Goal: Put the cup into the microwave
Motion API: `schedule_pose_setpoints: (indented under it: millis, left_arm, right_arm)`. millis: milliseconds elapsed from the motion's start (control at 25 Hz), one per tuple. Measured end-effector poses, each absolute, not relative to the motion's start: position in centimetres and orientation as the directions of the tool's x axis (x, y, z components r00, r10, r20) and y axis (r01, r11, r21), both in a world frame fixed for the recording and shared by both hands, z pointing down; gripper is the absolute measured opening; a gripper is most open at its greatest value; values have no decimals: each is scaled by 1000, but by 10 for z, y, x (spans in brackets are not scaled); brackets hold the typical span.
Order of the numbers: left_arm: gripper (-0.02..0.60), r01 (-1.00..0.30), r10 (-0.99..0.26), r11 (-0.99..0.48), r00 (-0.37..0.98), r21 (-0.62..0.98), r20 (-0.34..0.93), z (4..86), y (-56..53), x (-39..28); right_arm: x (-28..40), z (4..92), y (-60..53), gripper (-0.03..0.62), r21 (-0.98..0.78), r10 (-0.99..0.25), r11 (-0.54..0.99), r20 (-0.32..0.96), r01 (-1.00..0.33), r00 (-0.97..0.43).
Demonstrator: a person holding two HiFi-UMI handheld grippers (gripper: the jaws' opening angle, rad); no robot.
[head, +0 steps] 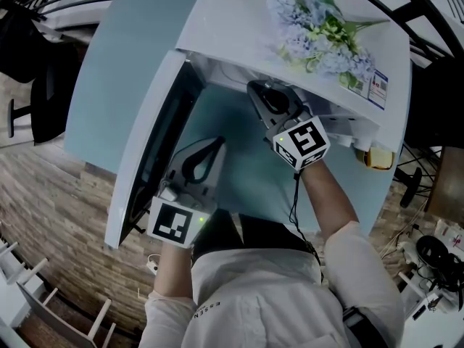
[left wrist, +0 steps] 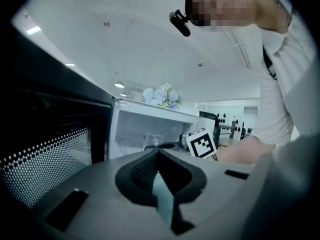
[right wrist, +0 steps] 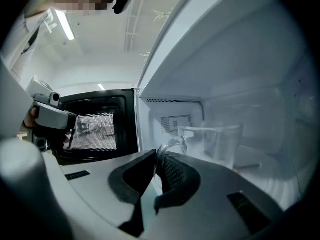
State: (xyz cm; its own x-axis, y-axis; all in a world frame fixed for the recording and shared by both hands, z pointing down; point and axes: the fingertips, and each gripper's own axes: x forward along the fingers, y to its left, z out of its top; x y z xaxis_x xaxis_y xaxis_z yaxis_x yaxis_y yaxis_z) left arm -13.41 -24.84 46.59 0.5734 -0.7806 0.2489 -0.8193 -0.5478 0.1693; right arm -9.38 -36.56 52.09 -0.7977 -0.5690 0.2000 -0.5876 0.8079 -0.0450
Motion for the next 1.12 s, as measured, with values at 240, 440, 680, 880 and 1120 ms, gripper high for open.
schedule_pose_setpoints:
  millis: [240, 440, 680, 880, 1120]
  left_arm:
    - [0, -818, -776, -546, 575, 180, 259, 470, -244, -135]
    - [0, -810, -767, -557, 586, 183, 262, 471, -240, -132]
    - [0, -797, -747, -574, 604, 189, 277, 478, -233, -129]
    - [0, -790, -742, -583, 612, 189, 274, 479, -232, -125]
    - [0, -781, -741, -602, 624, 166, 248, 456, -232, -117]
  right_arm:
    - [-93, 525, -363, 20, -31, -570, 805, 235, -592, -787]
    - [-90, 525, -359, 44, -60, -570, 801, 222, -595, -791]
    - [-72, 527, -356, 110, -133, -619, 754, 183, -643, -764]
    - [-55, 528, -351, 110, -150, -652, 721, 184, -676, -736]
    - [-38, 506, -327, 112, -154, -689, 683, 185, -714, -700]
